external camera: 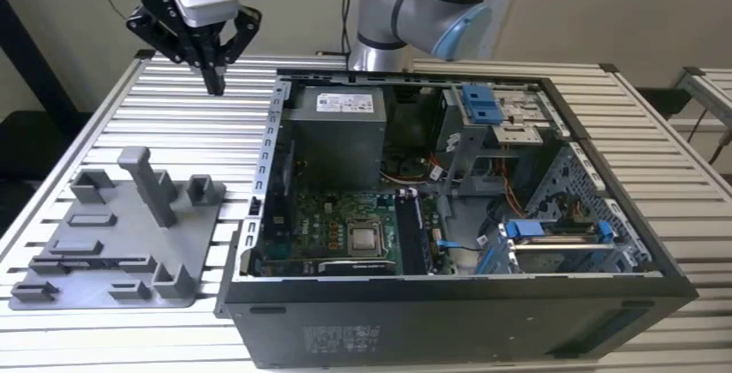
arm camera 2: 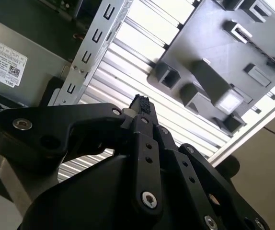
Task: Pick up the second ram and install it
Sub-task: 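Reach for the second ram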
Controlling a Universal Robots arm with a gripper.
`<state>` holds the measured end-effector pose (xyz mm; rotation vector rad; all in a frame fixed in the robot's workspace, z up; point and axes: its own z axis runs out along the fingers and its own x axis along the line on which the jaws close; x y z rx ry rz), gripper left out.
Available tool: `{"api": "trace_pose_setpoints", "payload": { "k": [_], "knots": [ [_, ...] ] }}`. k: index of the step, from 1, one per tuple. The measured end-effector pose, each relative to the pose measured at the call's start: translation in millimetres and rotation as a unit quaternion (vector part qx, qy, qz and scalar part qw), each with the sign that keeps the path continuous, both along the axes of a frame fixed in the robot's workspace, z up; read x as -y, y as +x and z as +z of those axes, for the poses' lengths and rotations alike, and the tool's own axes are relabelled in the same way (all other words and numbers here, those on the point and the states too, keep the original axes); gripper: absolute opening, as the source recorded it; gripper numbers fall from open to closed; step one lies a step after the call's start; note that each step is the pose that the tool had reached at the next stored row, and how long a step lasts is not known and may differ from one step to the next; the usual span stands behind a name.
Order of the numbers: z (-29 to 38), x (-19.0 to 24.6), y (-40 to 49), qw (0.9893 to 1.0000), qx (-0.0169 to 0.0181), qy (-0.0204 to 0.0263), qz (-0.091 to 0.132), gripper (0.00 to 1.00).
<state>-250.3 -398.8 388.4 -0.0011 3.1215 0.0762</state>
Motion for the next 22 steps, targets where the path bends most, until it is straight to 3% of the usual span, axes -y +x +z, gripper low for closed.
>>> {"api": "trace_pose_setpoints", "payload": {
  "k": [5, 18, 22],
  "knots": [
    [-0.1, 0.0, -6.7, 1.0000, 0.0000, 0.0000, 0.001, 0.11],
    [-0.1, -0.1, -7.8, 1.0000, 0.0000, 0.0000, 0.001, 0.11],
    [-0.1, -0.1, -12.3, 1.0000, 0.0000, 0.0000, 0.001, 0.11]
  ]
}}
